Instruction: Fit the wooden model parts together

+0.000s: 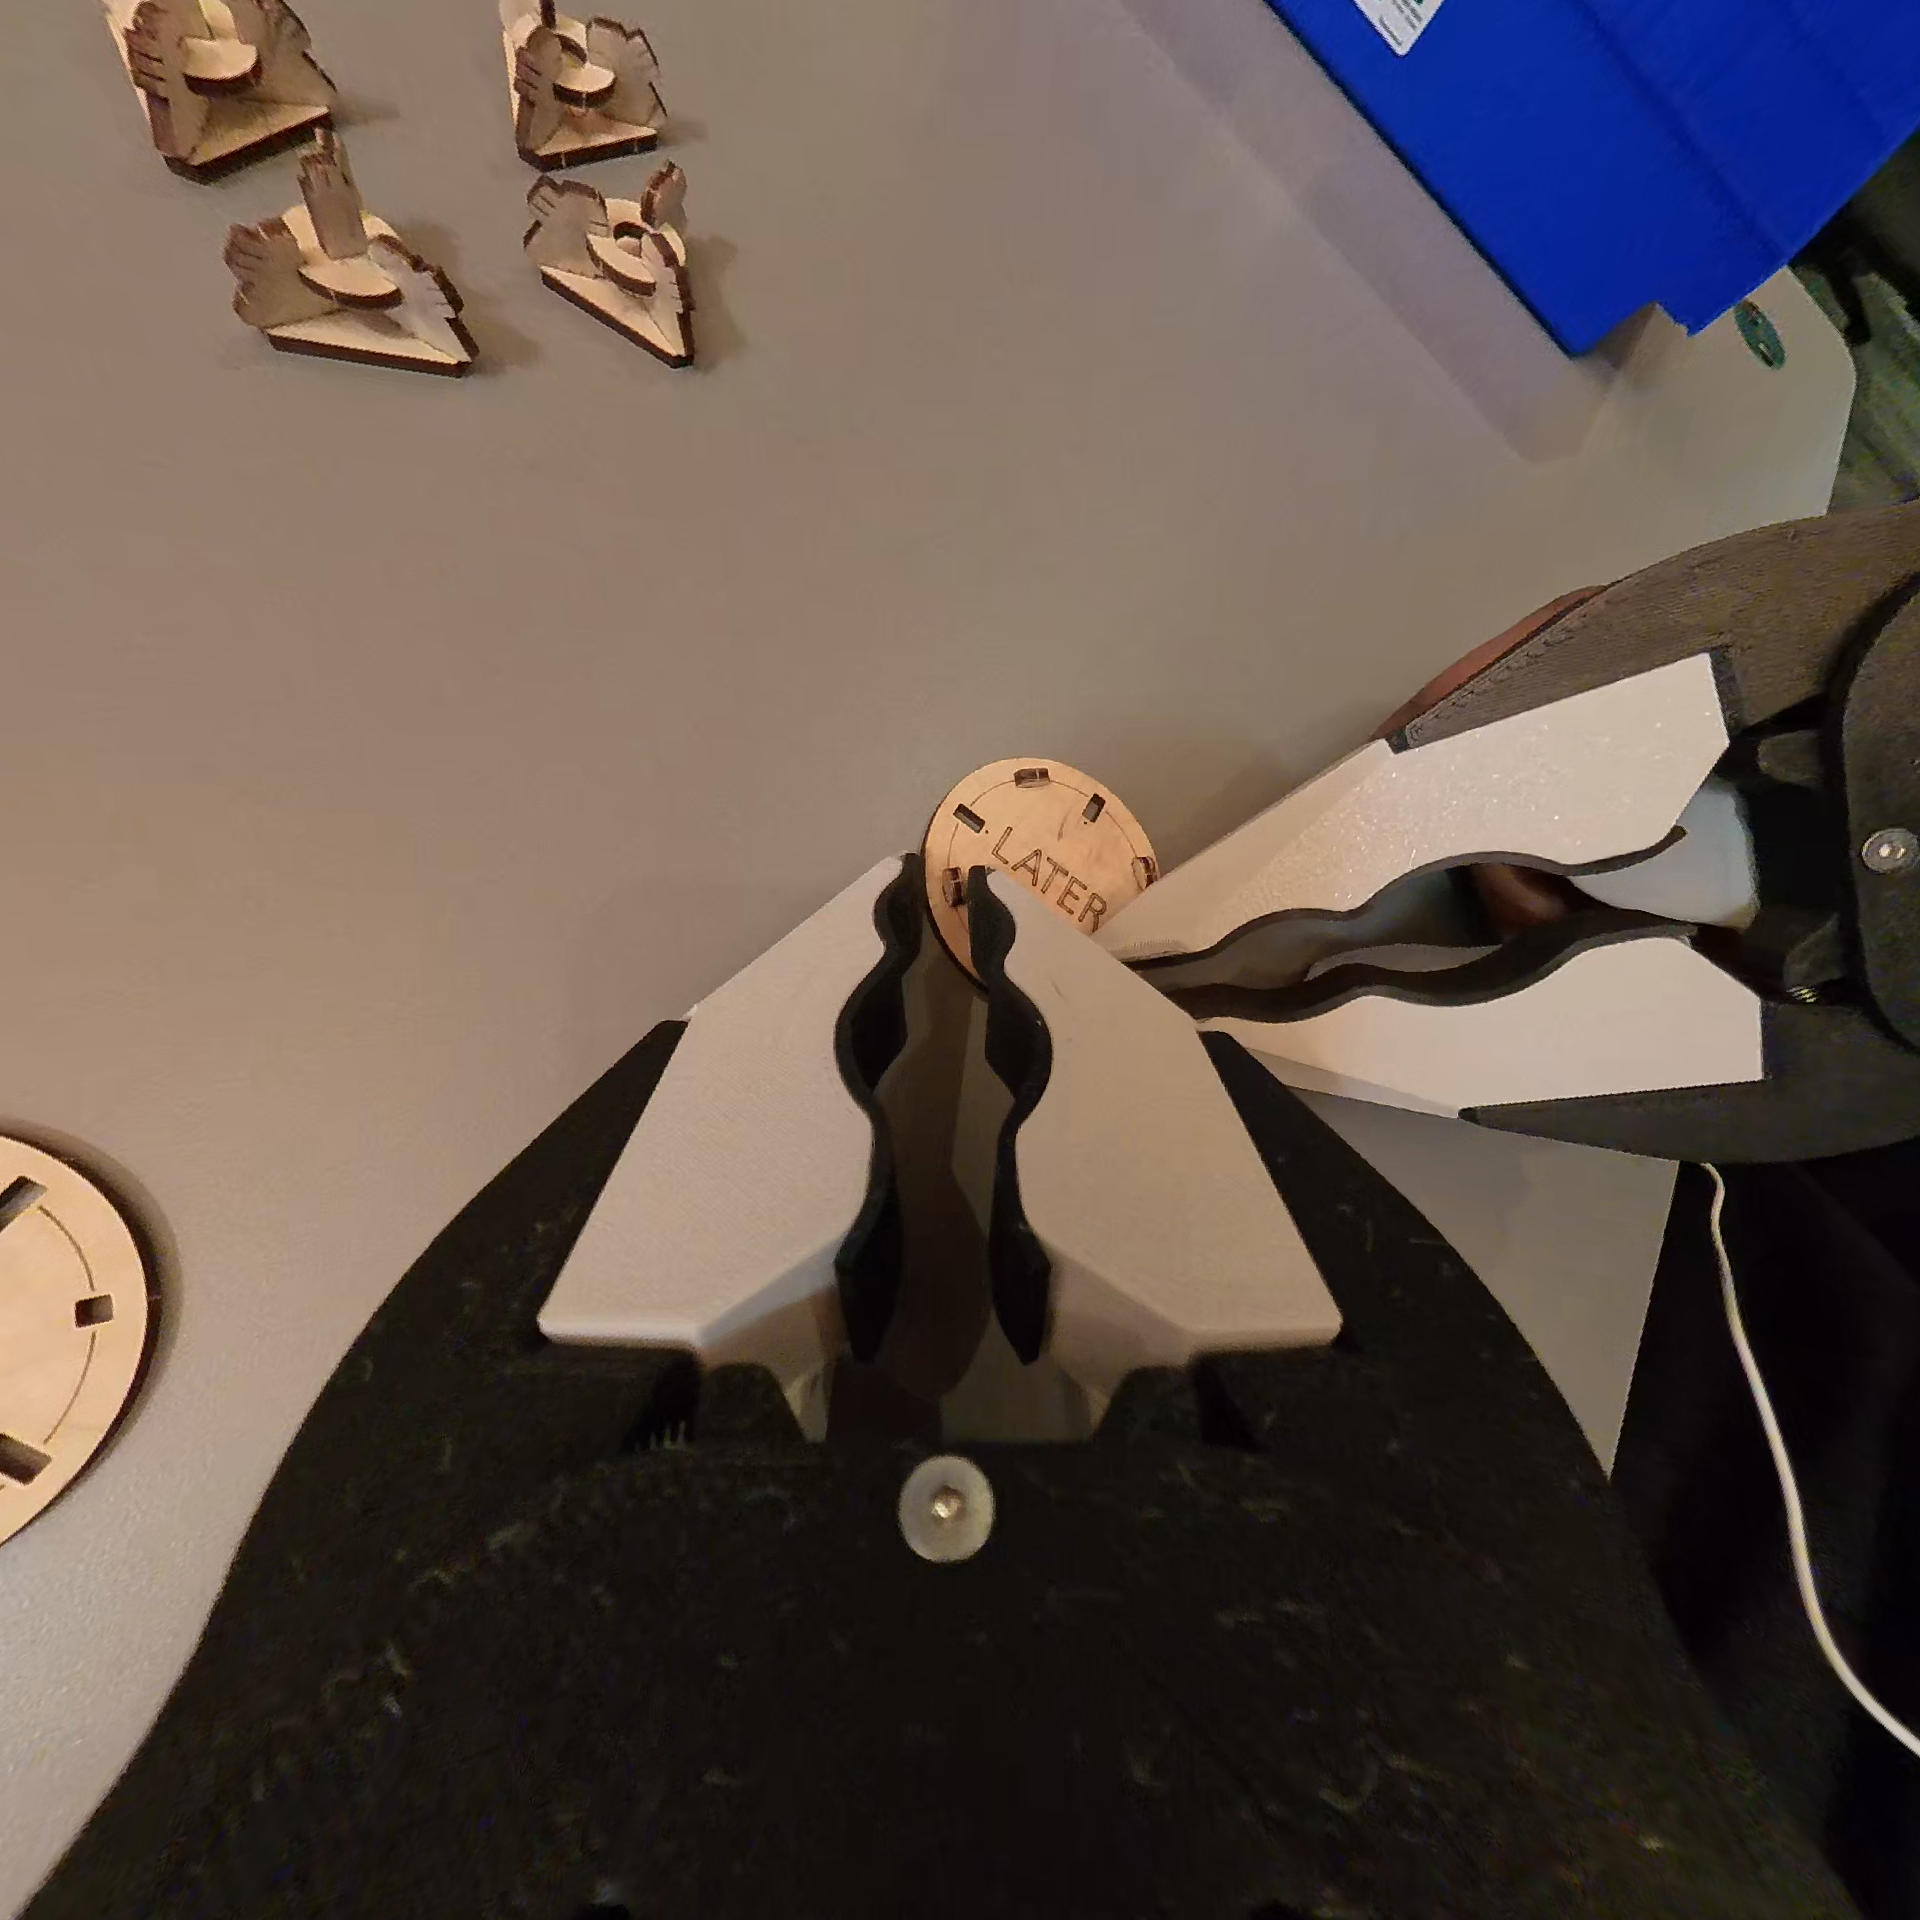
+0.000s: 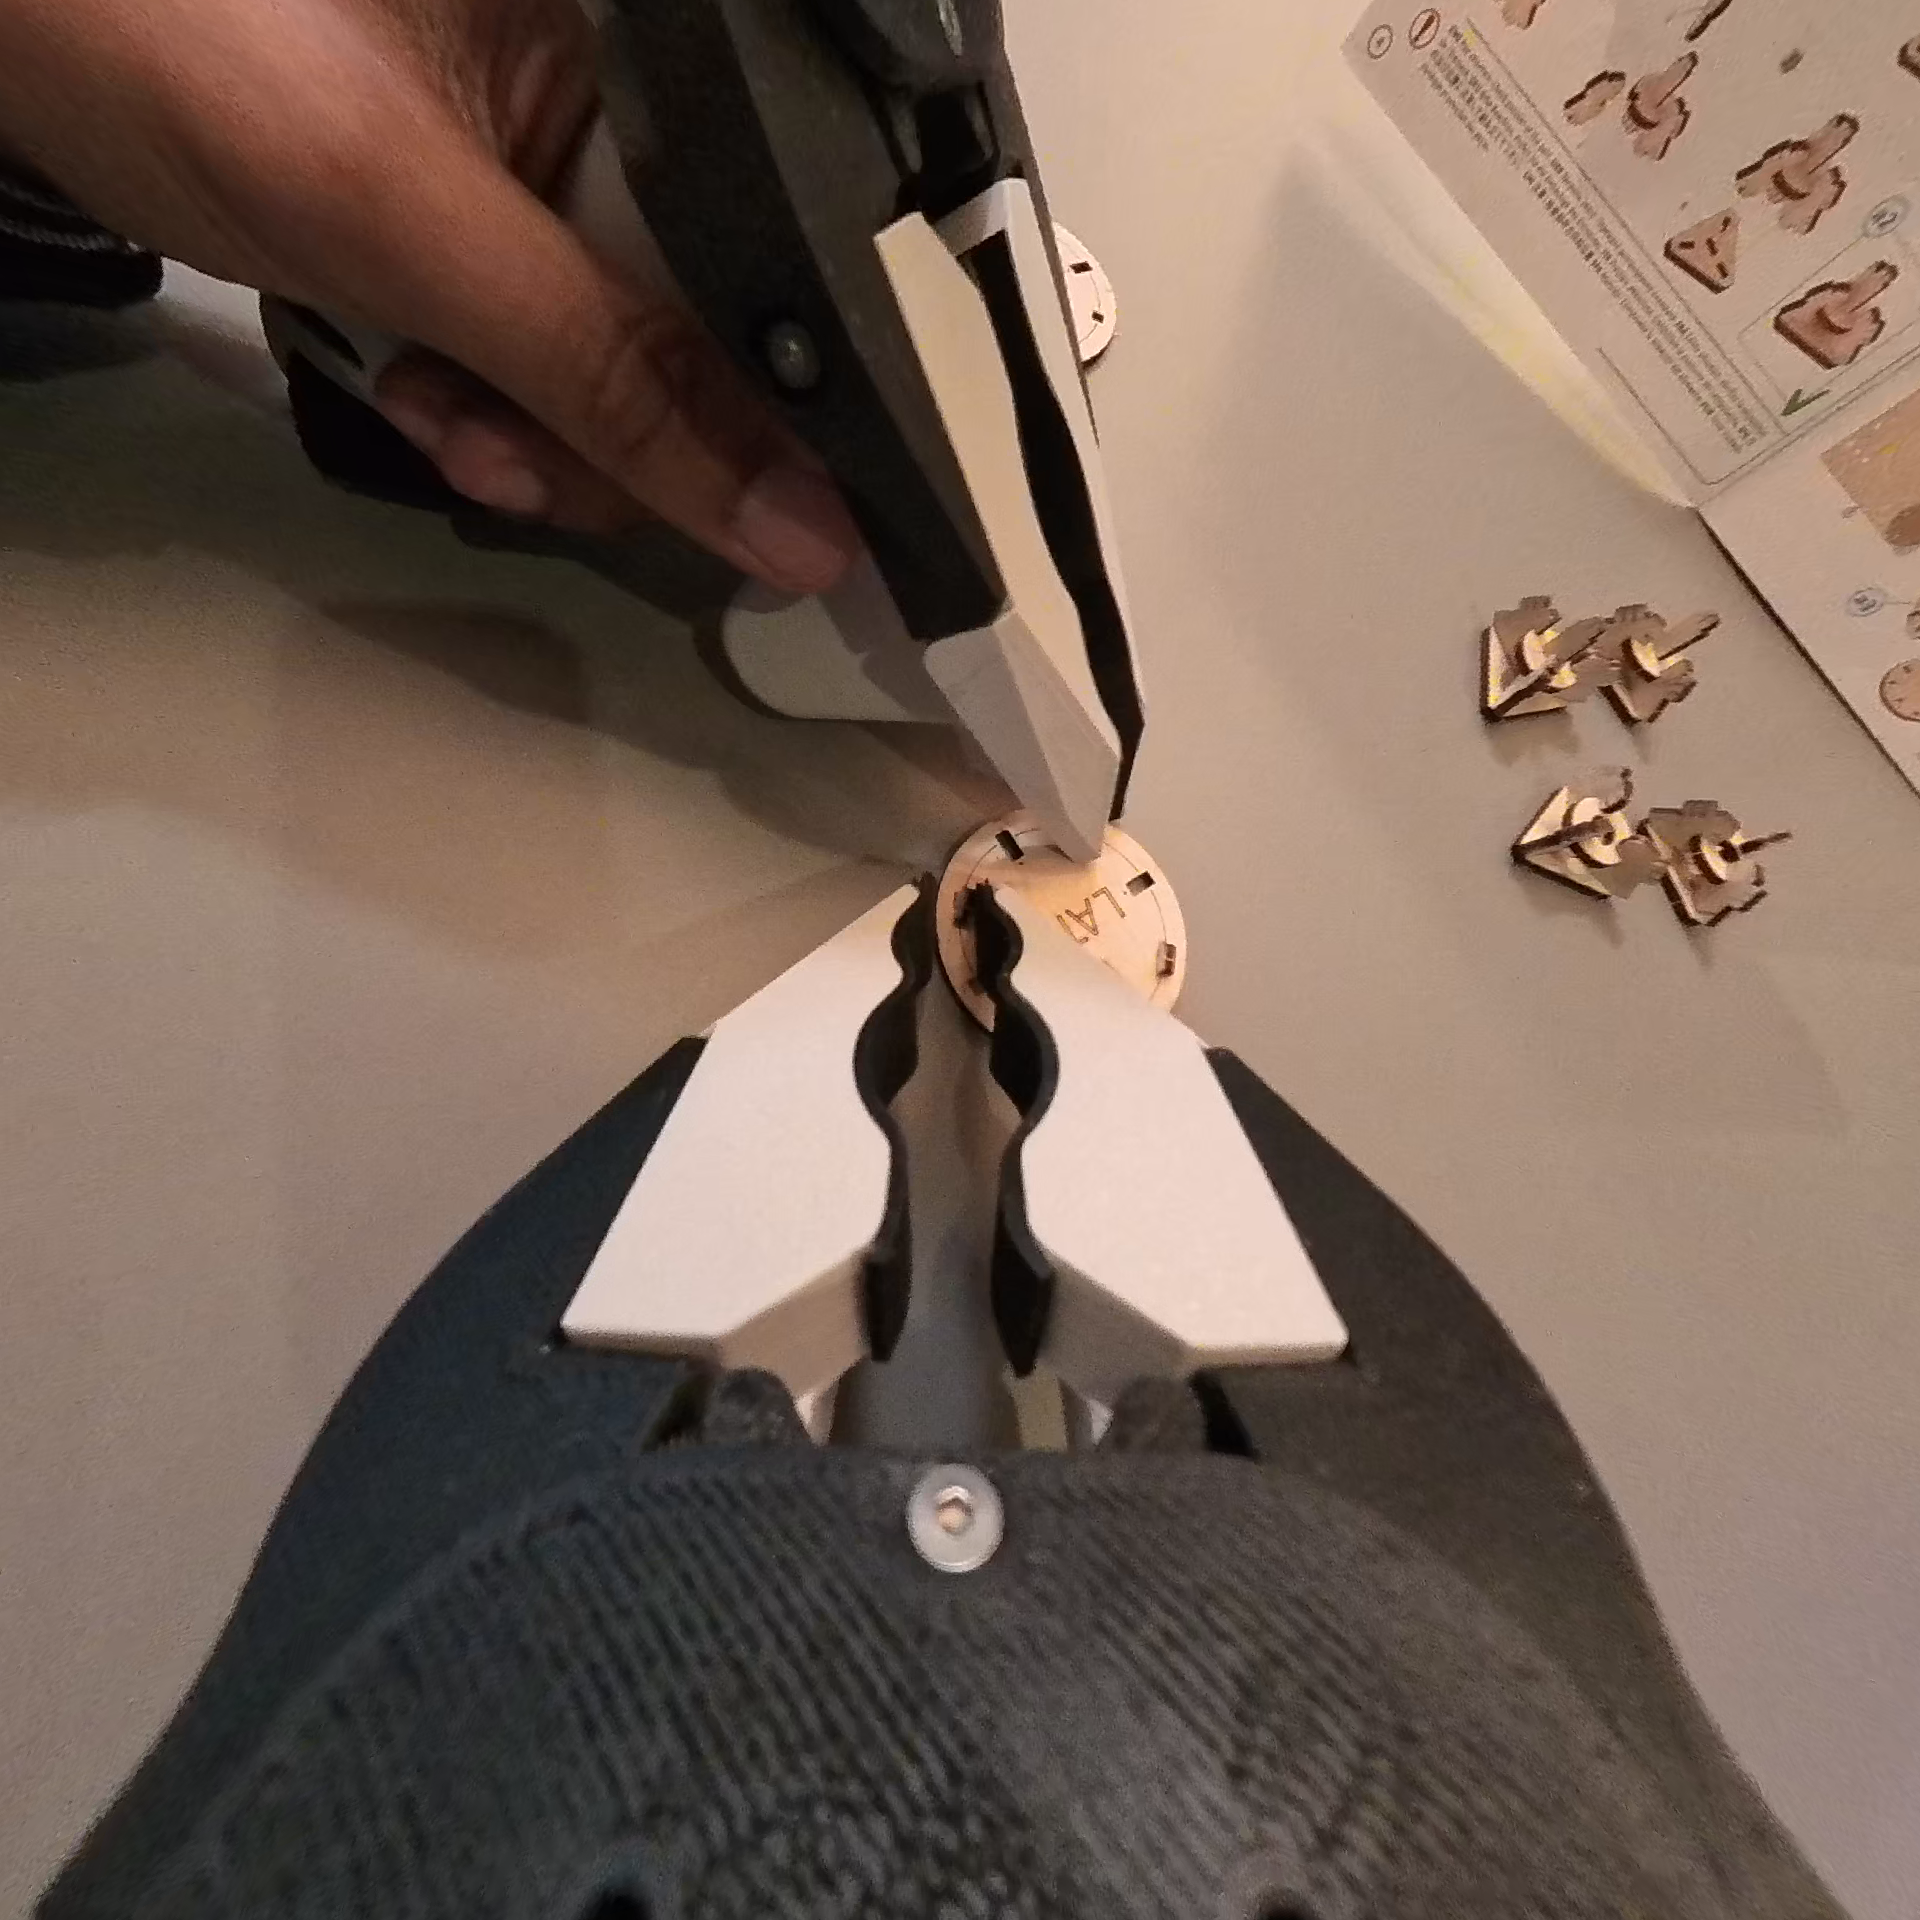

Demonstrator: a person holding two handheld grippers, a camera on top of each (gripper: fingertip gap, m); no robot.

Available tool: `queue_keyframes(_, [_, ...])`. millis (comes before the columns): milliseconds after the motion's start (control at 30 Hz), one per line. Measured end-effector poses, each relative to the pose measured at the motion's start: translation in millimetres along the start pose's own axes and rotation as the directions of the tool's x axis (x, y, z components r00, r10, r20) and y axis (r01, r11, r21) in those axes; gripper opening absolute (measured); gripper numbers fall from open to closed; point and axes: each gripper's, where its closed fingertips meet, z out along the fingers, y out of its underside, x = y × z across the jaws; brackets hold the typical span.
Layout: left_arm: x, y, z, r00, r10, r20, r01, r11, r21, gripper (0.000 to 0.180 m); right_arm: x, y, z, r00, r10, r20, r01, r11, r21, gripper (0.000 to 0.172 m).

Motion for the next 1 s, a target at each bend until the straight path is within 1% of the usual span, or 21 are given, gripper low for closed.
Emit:
queue_keyframes(767, [-0.1,0.4,0.0,1.000,-0.003,0.002,0.003,1.000,0.000,0.008,-0.9,-0.7,0.2,0.998,-0.063,0.009,0.063,0.998,0.015,0.006])
queue_keyframes(867, [0.1,0.4,-0.2,1.000,-0.008,-0.004,0.008,1.000,0.001,0.008,-0.5,-2.6,-1.8,0.999,-0.046,0.017,0.046,0.998,0.032,0.006])
queue_keyframes(933, [0.1,0.5,-0.1,1.000,-0.011,-0.006,0.011,1.000,0.001,0.008,1.7,-6.1,-6.2,1.000,-0.013,0.025,0.011,0.998,0.065,0.006])
queue_keyframes(1000, [0.2,0.5,-0.2,1.000,-0.013,-0.008,0.013,1.000,0.001,0.008,2.8,-4.5,-9.6,0.998,0.032,0.051,-0.036,0.997,0.069,0.006])
